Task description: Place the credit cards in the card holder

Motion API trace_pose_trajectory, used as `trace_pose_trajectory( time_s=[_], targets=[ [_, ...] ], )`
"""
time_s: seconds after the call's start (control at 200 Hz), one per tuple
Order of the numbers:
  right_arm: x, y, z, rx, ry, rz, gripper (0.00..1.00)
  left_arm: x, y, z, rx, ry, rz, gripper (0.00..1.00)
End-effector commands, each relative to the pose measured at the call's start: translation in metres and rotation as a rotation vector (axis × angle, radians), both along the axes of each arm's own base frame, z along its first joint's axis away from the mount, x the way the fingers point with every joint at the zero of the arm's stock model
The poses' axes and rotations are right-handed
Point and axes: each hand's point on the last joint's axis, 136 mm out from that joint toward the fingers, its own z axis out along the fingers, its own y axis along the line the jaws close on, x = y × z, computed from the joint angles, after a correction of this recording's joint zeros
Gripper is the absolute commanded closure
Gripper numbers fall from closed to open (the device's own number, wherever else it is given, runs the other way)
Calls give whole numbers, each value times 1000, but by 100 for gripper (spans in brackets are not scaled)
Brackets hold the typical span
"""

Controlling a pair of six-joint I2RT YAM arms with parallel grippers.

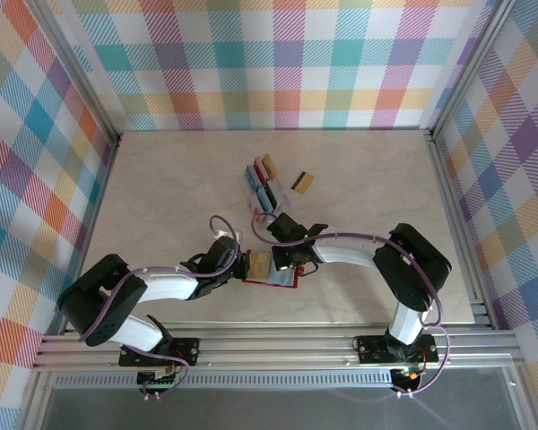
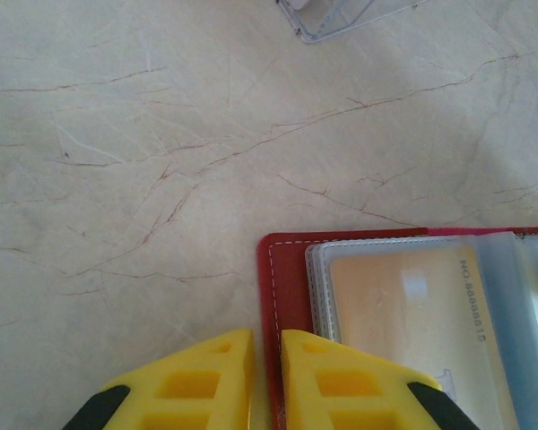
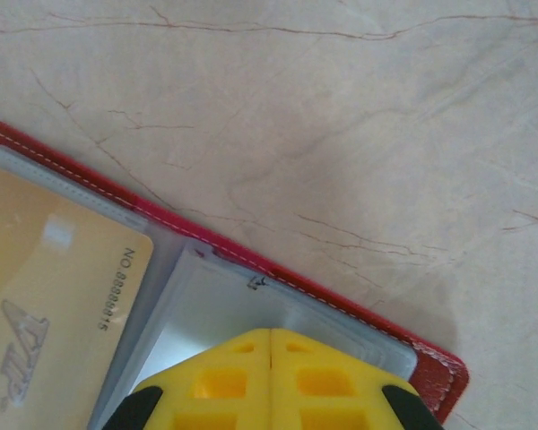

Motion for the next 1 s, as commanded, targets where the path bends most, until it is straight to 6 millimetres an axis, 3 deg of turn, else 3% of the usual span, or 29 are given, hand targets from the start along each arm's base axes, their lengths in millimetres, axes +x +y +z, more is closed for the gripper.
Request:
trace_pose_trajectory(
  time_s=[0.0, 0.5, 0.59, 0.75, 0.855, 0.995],
  targets=[
    [-11, 12, 3, 69, 39, 48, 100, -26, 8, -24, 55, 88, -34, 84],
    [-24, 61, 13, 275, 134, 171, 100, -30, 7, -23, 46, 87, -37, 83],
    [-27, 68, 18, 322, 145, 192, 92, -30, 5, -23, 36, 89, -39, 83],
    [-27, 73, 23, 349, 144, 195, 62, -29, 4, -13, 17, 77, -35, 82],
    [-28, 74, 27, 370, 143, 191, 48, -29, 4, -8, 8, 71, -32, 81],
    [-27, 73, 24, 372, 143, 167, 43, -30, 8, -4, 1, 60, -14, 81]
  ],
)
